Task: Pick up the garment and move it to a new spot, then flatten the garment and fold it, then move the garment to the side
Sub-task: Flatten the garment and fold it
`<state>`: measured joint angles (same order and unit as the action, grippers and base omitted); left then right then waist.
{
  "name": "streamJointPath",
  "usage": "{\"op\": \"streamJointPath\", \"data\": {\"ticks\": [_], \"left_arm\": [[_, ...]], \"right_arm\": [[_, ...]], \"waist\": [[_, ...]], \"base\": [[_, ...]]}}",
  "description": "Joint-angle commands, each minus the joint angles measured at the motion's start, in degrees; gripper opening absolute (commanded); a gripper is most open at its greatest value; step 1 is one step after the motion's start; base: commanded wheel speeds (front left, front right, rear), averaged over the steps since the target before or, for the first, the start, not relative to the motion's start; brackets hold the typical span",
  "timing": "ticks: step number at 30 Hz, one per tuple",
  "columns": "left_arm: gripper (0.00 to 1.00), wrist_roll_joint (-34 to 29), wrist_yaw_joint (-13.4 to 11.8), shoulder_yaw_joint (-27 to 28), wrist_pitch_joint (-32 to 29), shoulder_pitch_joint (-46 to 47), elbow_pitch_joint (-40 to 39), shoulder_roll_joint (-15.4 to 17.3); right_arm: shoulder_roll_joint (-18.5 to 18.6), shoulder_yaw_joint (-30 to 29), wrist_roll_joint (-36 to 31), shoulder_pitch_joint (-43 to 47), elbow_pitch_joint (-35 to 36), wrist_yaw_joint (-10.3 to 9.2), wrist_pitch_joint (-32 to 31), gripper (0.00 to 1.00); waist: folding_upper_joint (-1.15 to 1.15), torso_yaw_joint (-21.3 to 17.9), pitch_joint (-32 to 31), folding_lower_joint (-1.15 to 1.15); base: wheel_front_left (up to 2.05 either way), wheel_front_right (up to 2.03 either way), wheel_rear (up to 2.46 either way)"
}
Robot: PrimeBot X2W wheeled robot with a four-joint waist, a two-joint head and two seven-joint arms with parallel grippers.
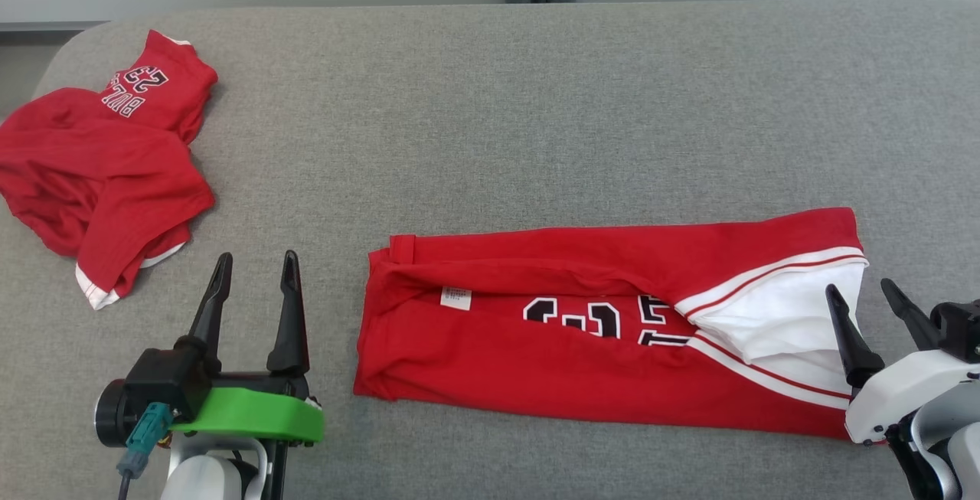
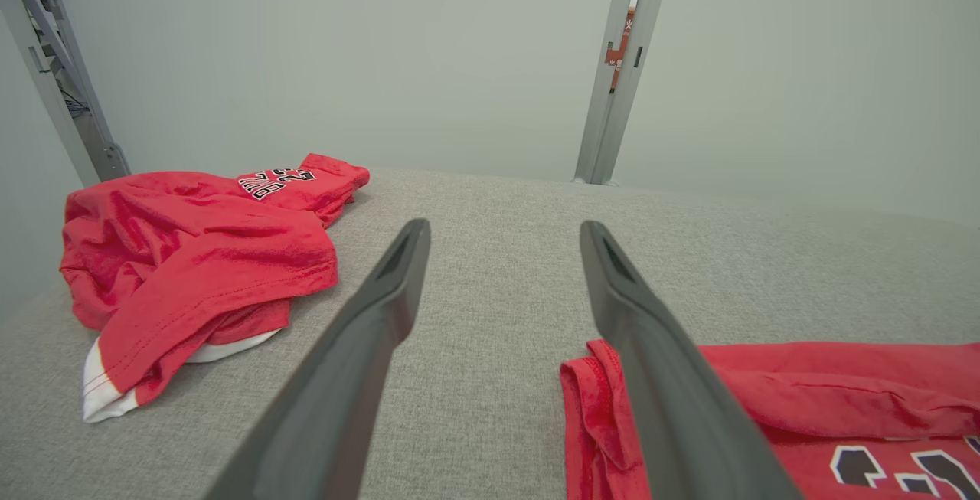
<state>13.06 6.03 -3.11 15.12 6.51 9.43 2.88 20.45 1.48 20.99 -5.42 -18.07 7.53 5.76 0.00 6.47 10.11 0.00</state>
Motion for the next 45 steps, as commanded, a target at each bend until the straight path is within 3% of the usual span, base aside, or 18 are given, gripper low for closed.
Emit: {"op": "streamJointPath", "data": {"ticks": [1,13,14,15,16,17,33,38,45], "left_arm": [[1.0,0.0,-0.3,0.2,0.0,-0.8,-0.3,0.1],[1.0,0.0,-1.2,0.3,0.0,-1.7,-1.0,0.1],[1.0,0.0,-1.2,0.3,0.0,-1.7,-1.0,0.1],[1.0,-0.1,-1.3,0.4,0.0,-1.7,-1.1,0.1],[1.0,-0.1,-1.4,0.5,0.0,-1.8,-1.1,0.1],[1.0,-0.2,-1.4,0.6,0.0,-1.8,-1.1,0.1],[1.0,-1.3,-1.3,2.7,0.0,-3.3,-1.0,0.1],[1.0,-0.9,-1.4,2.9,0.0,-3.8,-0.9,0.1],[1.0,-0.6,-1.5,3.3,0.0,-4.3,-0.7,0.1]], "right_arm": [[0.1,0.3,-0.3,-1.3,-2.0,-0.09,-0.4,1.0],[-1.4,4.6,2.4,-5.8,-16.9,-0.09,0.3,1.0],[-1.7,5.3,3.1,-6.0,-17.3,-0.08,0.2,0.84],[-2.1,6.3,4.1,-6.2,-17.7,-0.04,0.0,0.33],[-2.2,6.9,5.0,-6.4,-18.0,-0.03,0.0,0.08],[-2.2,7.6,5.7,-6.6,-18.3,-0.03,0.1,0.0],[8.3,1.3,11.1,-10.1,-25.4,-0.11,5.0,0.0],[8.2,2.4,10.8,-10.2,-22.1,-0.11,5.0,0.0],[5.1,5.5,11.2,-8.6,-10.8,-0.09,3.2,0.0]], "waist": [[0.0,0.5,0.4,0.0],[0.0,1.2,0.9,0.0],[0.0,1.2,0.9,0.0],[0.0,1.1,0.8,0.0],[0.0,1.1,0.8,0.0],[0.0,1.0,0.7,0.0],[0.0,-1.7,-1.8,0.0],[0.0,-2.9,-2.3,0.0],[0.0,-4.6,-3.1,0.0]], "base": [[0.0,0.0,0.0],[0.0,0.0,0.0],[0.0,0.0,0.0],[0.0,0.0,0.0],[0.0,0.0,0.0],[0.0,0.0,0.0],[0.0,0.0,0.0],[0.0,0.0,0.0],[0.0,0.0,0.0]]}}
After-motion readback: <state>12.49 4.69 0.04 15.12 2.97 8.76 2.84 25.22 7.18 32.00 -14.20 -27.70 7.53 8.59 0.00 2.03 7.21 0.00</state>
